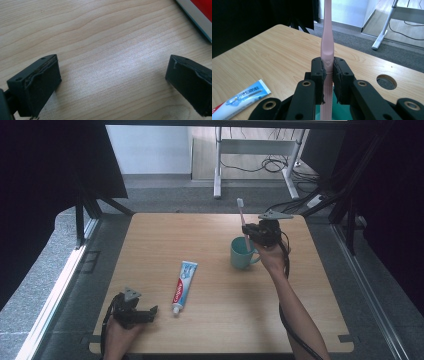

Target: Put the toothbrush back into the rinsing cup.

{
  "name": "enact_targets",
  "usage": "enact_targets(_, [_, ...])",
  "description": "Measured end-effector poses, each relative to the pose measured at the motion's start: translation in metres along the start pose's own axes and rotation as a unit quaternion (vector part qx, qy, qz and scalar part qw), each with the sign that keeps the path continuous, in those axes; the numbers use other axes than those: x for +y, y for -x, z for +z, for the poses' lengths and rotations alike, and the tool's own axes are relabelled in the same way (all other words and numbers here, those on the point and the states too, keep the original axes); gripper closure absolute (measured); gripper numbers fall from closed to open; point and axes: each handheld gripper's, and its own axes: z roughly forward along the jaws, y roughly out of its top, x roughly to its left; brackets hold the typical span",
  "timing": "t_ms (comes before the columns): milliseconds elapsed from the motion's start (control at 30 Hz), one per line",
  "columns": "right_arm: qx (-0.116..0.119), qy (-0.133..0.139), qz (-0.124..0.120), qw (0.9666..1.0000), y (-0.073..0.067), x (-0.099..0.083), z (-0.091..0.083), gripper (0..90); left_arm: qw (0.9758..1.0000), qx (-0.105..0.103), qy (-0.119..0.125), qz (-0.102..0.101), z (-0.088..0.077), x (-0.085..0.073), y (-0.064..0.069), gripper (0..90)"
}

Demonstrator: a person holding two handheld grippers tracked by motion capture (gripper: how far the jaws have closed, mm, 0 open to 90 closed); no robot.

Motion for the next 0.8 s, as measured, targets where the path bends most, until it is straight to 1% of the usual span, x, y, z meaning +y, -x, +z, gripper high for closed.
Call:
enact_targets(167, [-0.001, -0.001, 0.002, 1.0, 0.001, -0.005, 0.007, 78.5, 1.0, 0.0, 0.0, 0.0, 0.0, 0.0, 0.0, 0.0])
enact_targets(200, [-0.002, -0.002, 0.003, 1.0, 0.001, -0.009, 0.011, 78.4, 1.0, 0.0, 0.0, 0.0, 0.0, 0.0, 0.0, 0.0])
enact_targets(300, [-0.002, -0.003, 0.003, 1.0, 0.001, -0.012, 0.014, 78.4, 1.0, 0.0, 0.0, 0.001, 0.0, 0.0, 0.0, 0.0])
enact_targets(333, [-0.002, -0.004, 0.004, 1.0, 0.002, -0.016, 0.017, 78.4, 1.0, 0.0, -0.001, 0.001, 0.0, 0.0, 0.0, 0.0])
enact_targets(633, [0.0, -0.005, 0.003, 1.0, 0.001, -0.031, 0.024, 78.4, 1.0, 0.0, -0.001, 0.001, 0.0, 0.0, 0.0, 0.0])
enact_targets(667, [0.0, -0.008, 0.003, 1.0, 0.001, -0.035, 0.026, 78.4, 1.0, 0.0, -0.001, 0.001, 0.0, 0.0, 0.0, 0.0])
enact_targets(767, [0.001, -0.01, 0.004, 0.9999, 0.002, -0.038, 0.027, 78.4, 1.0, 0.0, -0.001, 0.001, 0.0, 0.0, 0.0, 0.0])
enact_targets(800, [0.001, -0.012, 0.004, 0.9999, 0.002, -0.043, 0.028, 78.4, 1.0, 0.0, -0.001, 0.001, 0.0, 0.0, 0.0, 0.0])
